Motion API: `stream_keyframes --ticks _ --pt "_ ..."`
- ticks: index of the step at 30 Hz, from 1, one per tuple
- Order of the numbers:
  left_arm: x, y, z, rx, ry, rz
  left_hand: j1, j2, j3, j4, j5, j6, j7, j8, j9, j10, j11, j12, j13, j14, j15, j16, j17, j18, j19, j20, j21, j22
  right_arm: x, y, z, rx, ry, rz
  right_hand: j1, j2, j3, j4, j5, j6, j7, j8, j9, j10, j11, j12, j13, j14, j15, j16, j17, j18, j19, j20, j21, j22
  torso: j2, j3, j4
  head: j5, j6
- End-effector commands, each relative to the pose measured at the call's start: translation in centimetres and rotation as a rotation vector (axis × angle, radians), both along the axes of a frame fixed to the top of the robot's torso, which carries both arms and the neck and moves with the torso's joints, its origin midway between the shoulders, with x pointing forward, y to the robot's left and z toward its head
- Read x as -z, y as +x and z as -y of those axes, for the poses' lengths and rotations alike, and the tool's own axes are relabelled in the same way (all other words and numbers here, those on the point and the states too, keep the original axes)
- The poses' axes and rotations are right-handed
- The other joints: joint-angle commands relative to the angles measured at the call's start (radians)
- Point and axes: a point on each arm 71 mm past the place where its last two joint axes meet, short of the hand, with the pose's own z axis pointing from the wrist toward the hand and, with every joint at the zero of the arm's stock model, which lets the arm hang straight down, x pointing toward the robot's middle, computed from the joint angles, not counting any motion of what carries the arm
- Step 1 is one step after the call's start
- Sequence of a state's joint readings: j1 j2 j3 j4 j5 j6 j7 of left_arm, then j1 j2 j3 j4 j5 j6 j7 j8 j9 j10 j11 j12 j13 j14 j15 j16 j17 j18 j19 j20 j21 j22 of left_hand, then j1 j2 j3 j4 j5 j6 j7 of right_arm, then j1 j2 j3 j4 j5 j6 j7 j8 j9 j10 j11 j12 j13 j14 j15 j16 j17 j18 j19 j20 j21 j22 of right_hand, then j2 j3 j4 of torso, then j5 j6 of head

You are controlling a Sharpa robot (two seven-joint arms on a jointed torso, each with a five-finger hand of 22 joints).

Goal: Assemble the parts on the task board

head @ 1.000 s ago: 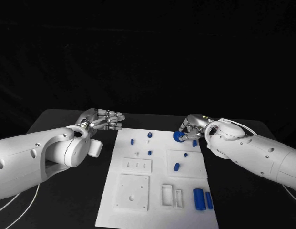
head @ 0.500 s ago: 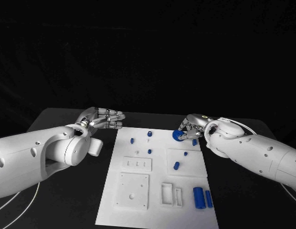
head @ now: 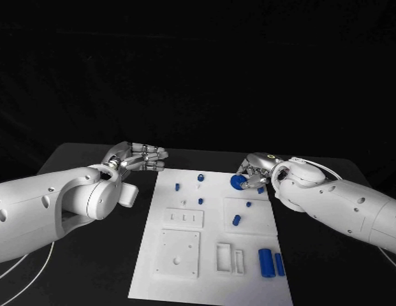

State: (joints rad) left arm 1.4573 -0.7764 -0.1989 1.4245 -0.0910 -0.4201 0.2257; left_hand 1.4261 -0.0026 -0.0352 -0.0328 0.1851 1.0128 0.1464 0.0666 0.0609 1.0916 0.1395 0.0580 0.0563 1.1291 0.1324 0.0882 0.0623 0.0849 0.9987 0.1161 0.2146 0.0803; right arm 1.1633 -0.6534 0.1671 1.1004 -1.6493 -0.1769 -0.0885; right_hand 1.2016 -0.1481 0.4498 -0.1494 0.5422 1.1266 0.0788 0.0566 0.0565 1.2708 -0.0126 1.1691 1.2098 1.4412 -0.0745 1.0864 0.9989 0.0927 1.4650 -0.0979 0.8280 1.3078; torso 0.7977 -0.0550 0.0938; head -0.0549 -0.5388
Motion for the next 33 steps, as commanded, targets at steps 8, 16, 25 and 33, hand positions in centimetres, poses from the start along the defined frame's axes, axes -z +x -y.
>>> stream_keyframes --ticks 8,16,25,33 --pt "-0.2 -0.1 0.2 0.016 -0.001 0.005 -0.006 -0.002 -0.004 0.003 -0.006 -0.004 0.004 -0.001 0.001 -0.009 0.003 0.003 0.002 -0.008 -0.002 -0.006 0.001 -0.007 -0.006 0.000 0.002 -0.002 -0.5 -1.1 -1.8 -0.030 -0.061 0.085 -0.032 -0.005 0.018 0.013 -0.005 0.036 0.001 0.005 0.006 0.006 -0.006 0.005 0.002 0.002 -0.006 0.002 0.001 -0.020 0.058 -0.005 0.026 0.102 -0.001 -0.0017 -0.0001 0.010 0.007" --pt "-0.2 -0.2 0.1 0.013 -0.001 0.005 -0.006 -0.002 -0.004 0.003 -0.006 -0.004 0.004 -0.001 0.001 -0.009 0.003 0.003 0.002 -0.008 -0.002 -0.006 0.001 -0.007 -0.006 0.000 0.002 -0.002 -1.7 -2.1 -3.2 -0.042 -0.036 0.169 -0.022 -0.016 -0.024 0.039 -0.024 0.039 -0.002 0.005 0.006 0.011 -0.008 0.006 0.004 0.003 -0.009 0.005 0.005 -0.021 0.059 -0.007 0.040 0.104 -0.001 -0.0010 -0.0004 0.023 0.013" --pt "-0.2 -0.3 0.2 0.016 -0.002 0.005 -0.006 -0.003 -0.003 0.003 -0.007 -0.004 0.004 -0.001 0.001 -0.009 0.003 0.003 0.002 -0.008 -0.002 -0.006 0.001 -0.007 -0.006 0.000 0.002 -0.002 -2.7 -3.1 -6.4 -0.085 -0.011 0.238 -0.012 -0.024 -0.034 0.060 -0.051 0.040 -0.004 0.005 0.006 0.011 -0.007 0.002 0.001 0.003 -0.009 0.004 0.004 -0.022 0.060 -0.007 0.050 0.105 0.001 0.0002 0.0019 0.034 0.016" --pt "-0.2 -0.3 0.5 0.021 -0.003 0.005 -0.006 -0.003 -0.003 0.003 -0.007 -0.004 0.004 -0.001 0.001 -0.009 0.003 0.003 0.002 -0.008 -0.002 -0.006 0.001 -0.007 -0.006 0.000 0.002 -0.002 -2.4 -3.1 -9.0 -0.110 -0.013 0.256 -0.008 -0.028 -0.030 0.068 -0.069 0.040 -0.004 0.005 0.006 0.010 -0.007 0.000 -0.001 0.003 -0.009 0.002 0.002 -0.023 0.059 -0.007 0.052 0.106 0.002 -0.0012 0.0048 0.040 0.017"
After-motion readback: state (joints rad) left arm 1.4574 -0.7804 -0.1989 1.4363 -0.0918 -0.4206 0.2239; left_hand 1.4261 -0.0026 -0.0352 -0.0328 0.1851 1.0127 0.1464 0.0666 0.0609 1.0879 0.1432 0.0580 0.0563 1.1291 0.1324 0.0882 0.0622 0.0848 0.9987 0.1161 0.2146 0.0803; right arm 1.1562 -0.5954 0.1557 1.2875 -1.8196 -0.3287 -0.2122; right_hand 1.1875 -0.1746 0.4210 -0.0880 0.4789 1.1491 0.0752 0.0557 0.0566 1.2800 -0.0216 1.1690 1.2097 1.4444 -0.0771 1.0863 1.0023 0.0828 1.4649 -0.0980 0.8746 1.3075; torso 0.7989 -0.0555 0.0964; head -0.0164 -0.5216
